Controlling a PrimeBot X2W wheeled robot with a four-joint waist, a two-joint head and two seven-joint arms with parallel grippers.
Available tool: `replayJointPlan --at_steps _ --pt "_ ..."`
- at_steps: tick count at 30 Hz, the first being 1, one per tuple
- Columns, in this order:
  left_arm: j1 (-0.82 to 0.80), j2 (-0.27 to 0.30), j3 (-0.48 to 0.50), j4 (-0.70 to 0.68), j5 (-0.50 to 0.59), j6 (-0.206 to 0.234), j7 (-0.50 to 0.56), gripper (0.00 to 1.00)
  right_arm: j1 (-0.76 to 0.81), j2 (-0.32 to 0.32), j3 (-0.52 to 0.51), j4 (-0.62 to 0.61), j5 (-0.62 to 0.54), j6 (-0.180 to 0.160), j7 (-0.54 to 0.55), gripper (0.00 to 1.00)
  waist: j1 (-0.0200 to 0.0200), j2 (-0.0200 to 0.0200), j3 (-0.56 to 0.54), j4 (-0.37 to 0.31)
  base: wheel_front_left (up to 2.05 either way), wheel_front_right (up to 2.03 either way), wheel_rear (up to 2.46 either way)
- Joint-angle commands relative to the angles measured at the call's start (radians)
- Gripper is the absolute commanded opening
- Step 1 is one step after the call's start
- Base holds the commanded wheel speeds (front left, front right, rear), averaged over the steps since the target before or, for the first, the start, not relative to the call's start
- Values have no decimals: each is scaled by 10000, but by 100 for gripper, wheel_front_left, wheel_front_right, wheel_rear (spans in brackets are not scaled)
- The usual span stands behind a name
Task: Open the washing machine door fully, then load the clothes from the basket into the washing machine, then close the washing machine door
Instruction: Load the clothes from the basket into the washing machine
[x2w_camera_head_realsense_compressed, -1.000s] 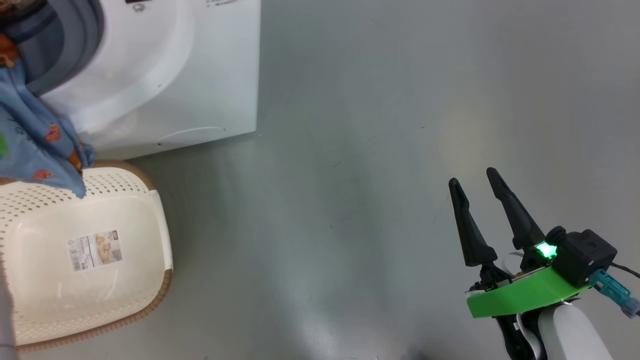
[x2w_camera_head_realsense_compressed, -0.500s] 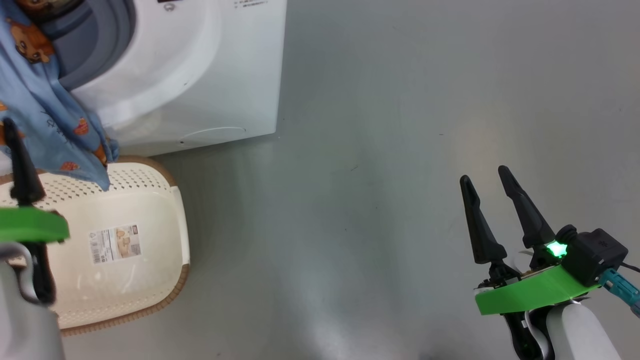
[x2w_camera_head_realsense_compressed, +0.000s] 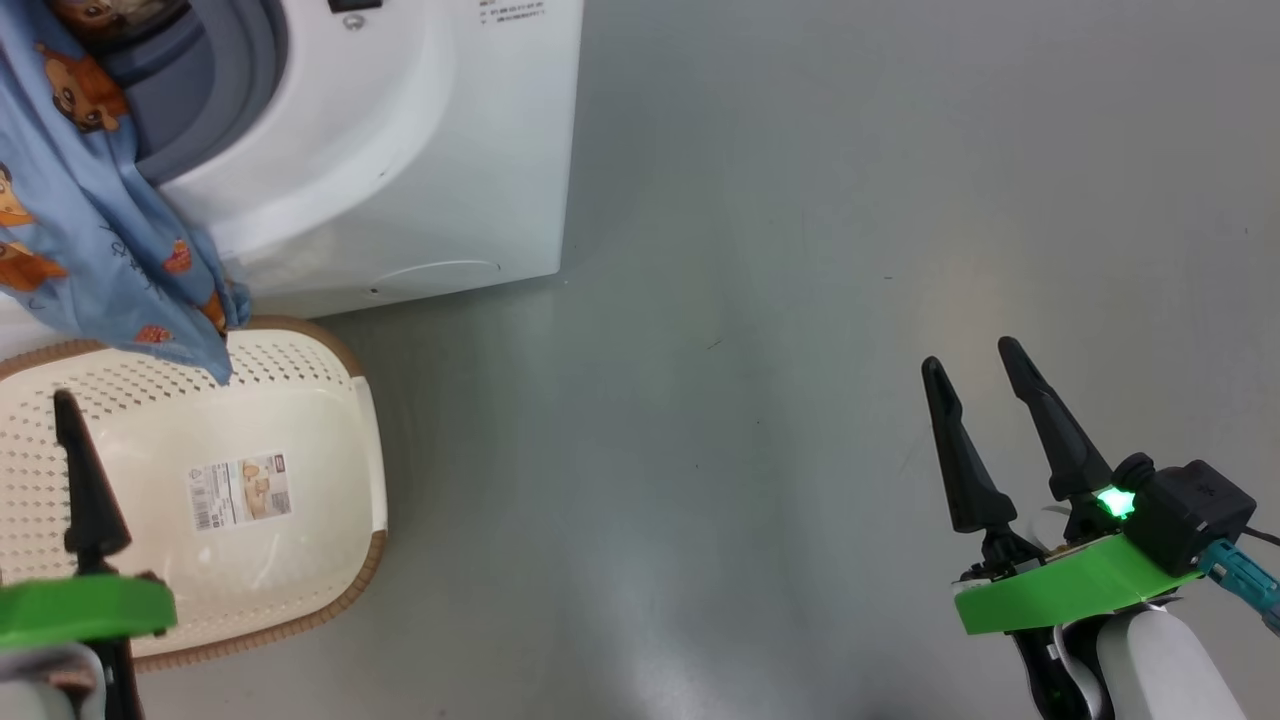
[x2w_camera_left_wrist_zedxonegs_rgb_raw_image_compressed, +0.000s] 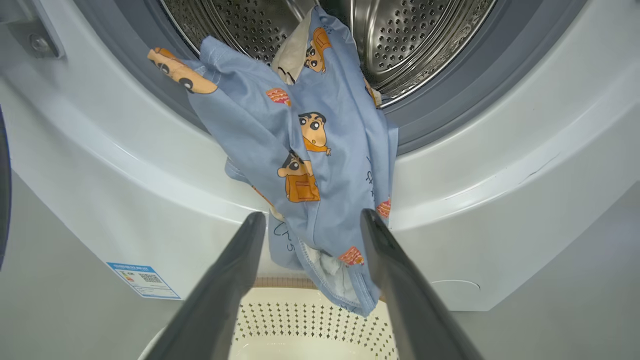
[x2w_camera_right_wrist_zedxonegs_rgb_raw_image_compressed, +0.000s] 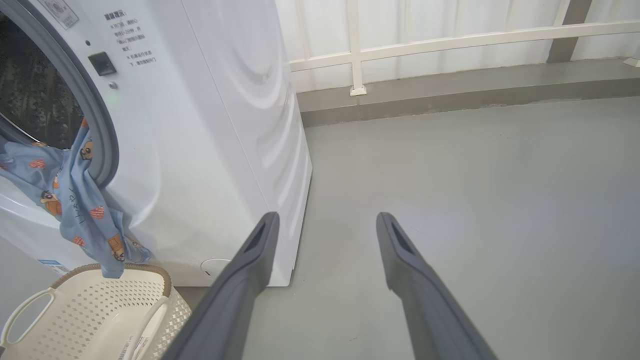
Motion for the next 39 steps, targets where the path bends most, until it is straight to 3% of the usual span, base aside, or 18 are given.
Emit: replayJointPlan --at_steps 1,12,20,28,39 --pt "312 159 342 -371 7 -22 -51 100 251 -92 265 -195 34 14 -48 100 0 0 1 0 0 0 0" --pt "777 -101 347 -822 -144 -26 -51 100 217 -174 224 -189 17 14 -48 100 0 0 -23 27 0 0 0" --pt "101 -82 -142 379 -369 -30 -51 100 41 -136 149 -179 17 14 -48 100 0 0 241 135 0 0 0" --pt "-1731 493 -928 2270 -642 -31 -51 100 -290 -44 125 -217 -7 14 -48 100 0 0 773 320 0 0 0" --pt "-4266 1575 -1653 5042 -956 -32 -51 100 -655 111 299 -199 13 14 -48 100 0 0 1261 -24 0 0 0"
